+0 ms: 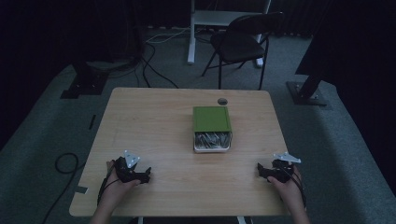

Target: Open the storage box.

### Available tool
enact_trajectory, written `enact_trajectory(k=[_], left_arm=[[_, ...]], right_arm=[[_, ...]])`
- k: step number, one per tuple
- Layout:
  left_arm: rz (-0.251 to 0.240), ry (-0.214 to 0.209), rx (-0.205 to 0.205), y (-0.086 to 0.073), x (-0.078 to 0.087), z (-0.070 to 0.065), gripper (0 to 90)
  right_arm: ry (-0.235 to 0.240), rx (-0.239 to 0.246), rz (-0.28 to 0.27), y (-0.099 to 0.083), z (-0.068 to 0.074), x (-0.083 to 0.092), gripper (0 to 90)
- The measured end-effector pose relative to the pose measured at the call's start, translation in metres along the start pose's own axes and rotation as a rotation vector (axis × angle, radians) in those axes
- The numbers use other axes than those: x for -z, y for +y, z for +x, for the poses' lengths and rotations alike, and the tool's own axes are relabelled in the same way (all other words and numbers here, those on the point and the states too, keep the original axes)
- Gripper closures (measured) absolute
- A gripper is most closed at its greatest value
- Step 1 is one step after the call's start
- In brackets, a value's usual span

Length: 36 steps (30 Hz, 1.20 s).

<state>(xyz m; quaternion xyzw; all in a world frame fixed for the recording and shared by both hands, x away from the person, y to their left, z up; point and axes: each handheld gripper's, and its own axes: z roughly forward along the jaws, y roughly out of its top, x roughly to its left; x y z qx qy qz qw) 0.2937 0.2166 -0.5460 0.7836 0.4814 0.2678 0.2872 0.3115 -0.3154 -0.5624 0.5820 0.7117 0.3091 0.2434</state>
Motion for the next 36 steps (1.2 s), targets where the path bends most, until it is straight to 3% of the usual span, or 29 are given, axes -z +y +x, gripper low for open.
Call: enact_trajectory(k=[8, 22, 29, 33, 36], left_arm=[[-0.011, -0.04, -0.075, 0.01, -0.006, -0.02, 2.3], [-0.042, -0.1, -0.168, 0.031, -0.016, -0.057, 2.7], [-0.057, -0.129, -0.261, 0.044, -0.023, -0.082, 2.7], [-0.06, -0.136, -0.288, 0.048, -0.026, -0.091, 2.7], [-0.08, -0.131, -0.345, 0.053, -0.027, -0.101, 2.7]], right_arm=[[0.0, 0.001, 0.0, 0.0, 0.0, 0.0, 10.7], [0.0, 0.0, 0.0, 0.0, 0.0, 0.0, 10.6], [0.0, -0.001, -0.001, 0.0, 0.0, 0.0, 10.6], [0.0, -0.002, -0.001, 0.0, 0.0, 0.0, 10.7], [0.0, -0.003, 0.0, 0.0, 0.0, 0.0, 10.7]])
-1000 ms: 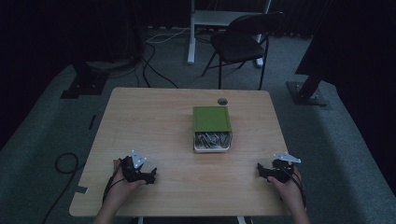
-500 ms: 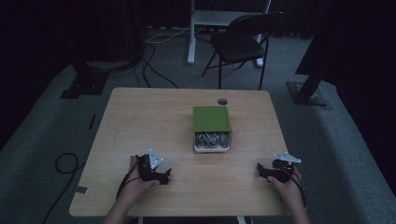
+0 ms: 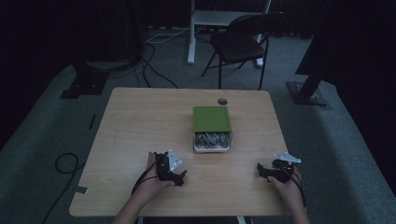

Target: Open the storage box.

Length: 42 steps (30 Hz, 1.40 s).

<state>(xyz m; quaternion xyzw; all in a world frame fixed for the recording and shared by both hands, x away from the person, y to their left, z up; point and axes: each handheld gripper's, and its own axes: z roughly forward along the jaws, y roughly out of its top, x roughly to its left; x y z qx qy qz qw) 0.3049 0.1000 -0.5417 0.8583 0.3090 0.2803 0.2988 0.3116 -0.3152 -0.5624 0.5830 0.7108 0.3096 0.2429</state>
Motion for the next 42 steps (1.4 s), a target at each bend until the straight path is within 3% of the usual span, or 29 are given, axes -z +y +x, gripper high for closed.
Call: enact_trajectory(k=[7, 13, 14, 25, 33, 35, 42], left_arm=[[-0.037, 0.024, -0.096, 0.016, -0.003, -0.011, 2.7], [-0.053, 0.031, -0.149, 0.022, -0.006, -0.02, 2.7], [-0.063, 0.035, -0.182, 0.024, -0.007, -0.023, 2.7], [-0.094, 0.08, -0.355, 0.035, -0.015, -0.043, 2.7], [-0.133, 0.071, -0.396, 0.043, -0.019, -0.048, 2.8], [-0.146, 0.081, -0.439, 0.045, -0.02, -0.05, 2.8], [-0.171, 0.116, -0.491, 0.051, -0.026, -0.054, 6.2]], right_arm=[[0.0, 0.0, 0.001, 0.0, 0.0, 0.0, 10.7], [0.0, 0.0, 0.001, 0.0, 0.0, 0.0, 10.6], [0.0, 0.0, 0.001, 0.0, 0.0, 0.0, 10.6], [0.0, -0.001, 0.001, 0.0, 0.0, 0.0, 10.7], [0.0, 0.0, 0.0, 0.0, 0.0, 0.0, 10.7], [0.0, 0.001, 0.0, 0.0, 0.0, 0.0, 10.6], [0.0, 0.0, 0.001, 0.0, 0.0, 0.0, 10.7]])
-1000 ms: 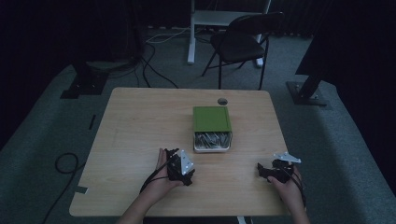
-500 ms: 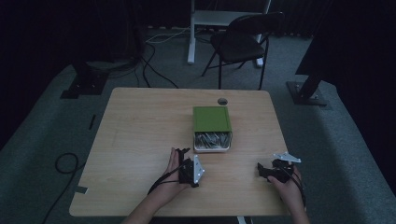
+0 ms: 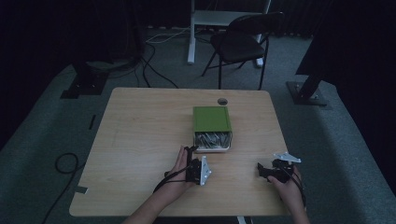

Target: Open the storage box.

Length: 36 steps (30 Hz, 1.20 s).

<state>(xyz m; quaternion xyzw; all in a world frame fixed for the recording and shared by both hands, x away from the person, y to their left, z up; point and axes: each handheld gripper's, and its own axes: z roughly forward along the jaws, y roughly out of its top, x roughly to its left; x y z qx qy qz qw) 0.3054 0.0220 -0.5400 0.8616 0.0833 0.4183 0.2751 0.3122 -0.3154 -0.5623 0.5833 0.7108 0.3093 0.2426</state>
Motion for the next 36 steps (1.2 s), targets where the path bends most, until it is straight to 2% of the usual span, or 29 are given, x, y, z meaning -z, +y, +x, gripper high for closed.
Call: enact_trajectory(k=[5, 7, 11, 14, 19, 27, 28, 36], left_arm=[[0.009, 0.011, -0.023, 0.003, -0.004, 0.0, 15.0], [0.027, 0.012, -0.06, 0.004, -0.007, -0.001, 17.1], [0.029, 0.038, -0.076, 0.006, -0.012, -0.002, 26.0], [0.05, 0.032, -0.075, 0.006, -0.015, -0.002, 33.3], [0.082, 0.055, -0.112, 0.007, -0.021, 0.0, 40.8], [0.087, 0.065, -0.101, 0.007, -0.029, 0.003, 48.0], [0.095, 0.076, -0.102, 0.008, -0.03, 0.004, 50.2], [0.099, 0.088, -0.117, 0.009, -0.035, 0.004, 55.8]], right_arm=[[0.0, 0.0, 0.0, 0.0, 0.0, 0.0, 10.7], [0.0, 0.0, 0.0, 0.0, 0.0, 0.0, 10.7], [0.0, 0.0, 0.0, 0.0, 0.0, 0.0, 10.7], [0.0, 0.0, 0.0, 0.0, 0.0, 0.0, 10.7], [0.0, 0.0, 0.0, 0.0, 0.0, 0.0, 10.7], [0.0, 0.0, 0.0, 0.0, 0.0, 0.0, 10.7], [0.0, 0.0, 0.0, 0.0, 0.0, 0.0, 10.7], [0.0, -0.001, 0.0, 0.0, 0.0, 0.0, 10.7]])
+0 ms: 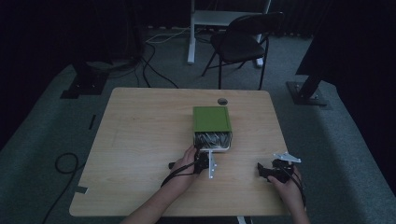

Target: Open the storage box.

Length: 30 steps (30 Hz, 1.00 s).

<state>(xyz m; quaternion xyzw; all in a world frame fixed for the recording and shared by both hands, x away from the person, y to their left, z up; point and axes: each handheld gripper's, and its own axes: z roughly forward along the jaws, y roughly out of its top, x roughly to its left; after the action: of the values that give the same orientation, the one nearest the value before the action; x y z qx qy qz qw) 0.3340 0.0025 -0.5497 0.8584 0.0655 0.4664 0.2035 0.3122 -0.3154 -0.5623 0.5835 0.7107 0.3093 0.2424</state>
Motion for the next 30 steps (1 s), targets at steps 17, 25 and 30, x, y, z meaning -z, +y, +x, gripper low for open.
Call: enact_trajectory(k=[17, 25, 30], left_arm=[[0.022, 0.002, -0.034, 0.0034, -0.0018, 0.0032, 66.5], [0.023, -0.003, -0.052, 0.0052, 0.0024, 0.0011, 67.5], [0.03, -0.013, -0.06, 0.007, 0.0056, -0.0006, 68.0]], right_arm=[[0.0, 0.0, 0.0, 0.0, 0.0, 0.0, 10.7], [0.0, 0.0, 0.0, 0.0, 0.0, 0.0, 10.7], [0.0, 0.0, 0.0, 0.0, 0.0, 0.0, 10.7]])
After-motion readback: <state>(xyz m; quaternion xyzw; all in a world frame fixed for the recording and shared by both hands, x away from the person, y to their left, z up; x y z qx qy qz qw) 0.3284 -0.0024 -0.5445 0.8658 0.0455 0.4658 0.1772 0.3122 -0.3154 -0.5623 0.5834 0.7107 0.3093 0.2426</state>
